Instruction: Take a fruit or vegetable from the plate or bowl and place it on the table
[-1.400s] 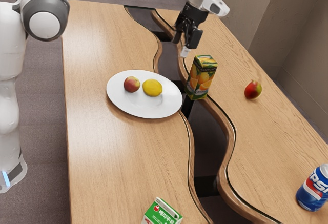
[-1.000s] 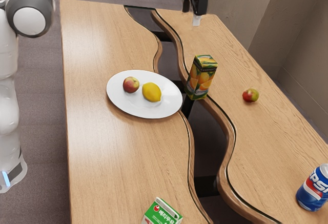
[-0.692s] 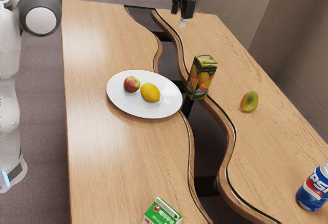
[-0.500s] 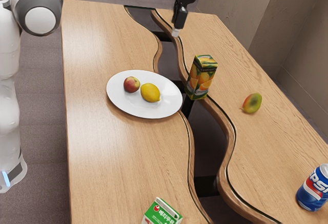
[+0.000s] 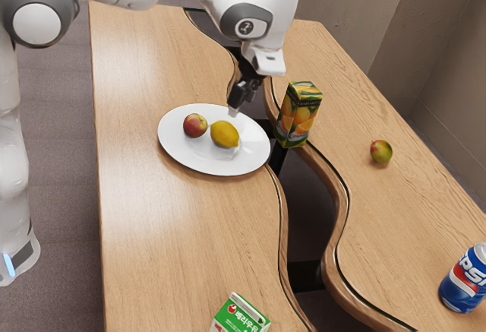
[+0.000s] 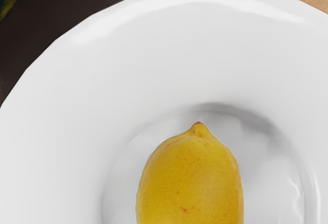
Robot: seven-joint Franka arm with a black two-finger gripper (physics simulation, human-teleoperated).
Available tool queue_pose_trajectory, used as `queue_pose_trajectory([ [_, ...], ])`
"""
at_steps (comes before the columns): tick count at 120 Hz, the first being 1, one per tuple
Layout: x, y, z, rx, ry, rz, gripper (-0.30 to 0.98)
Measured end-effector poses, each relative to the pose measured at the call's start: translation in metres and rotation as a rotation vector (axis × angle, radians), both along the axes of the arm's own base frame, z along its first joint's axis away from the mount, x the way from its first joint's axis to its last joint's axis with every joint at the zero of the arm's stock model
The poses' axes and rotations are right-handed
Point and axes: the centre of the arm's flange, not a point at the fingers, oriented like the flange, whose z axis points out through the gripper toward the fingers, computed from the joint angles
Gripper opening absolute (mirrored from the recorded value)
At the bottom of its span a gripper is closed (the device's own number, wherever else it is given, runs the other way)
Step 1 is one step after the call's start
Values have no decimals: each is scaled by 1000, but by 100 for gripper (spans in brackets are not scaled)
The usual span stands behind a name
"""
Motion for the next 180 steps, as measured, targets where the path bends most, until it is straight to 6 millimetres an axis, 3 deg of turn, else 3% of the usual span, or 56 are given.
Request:
queue_pose_trajectory([
  [49,-21,-6,-38,-55,25,-127,69],
  [66,-25,1,-47,-71,41,-128,69],
  [96,-29,25,-46,-74,29,-76,69],
  [180,-17,4,-80,-87,53,-54,69],
])
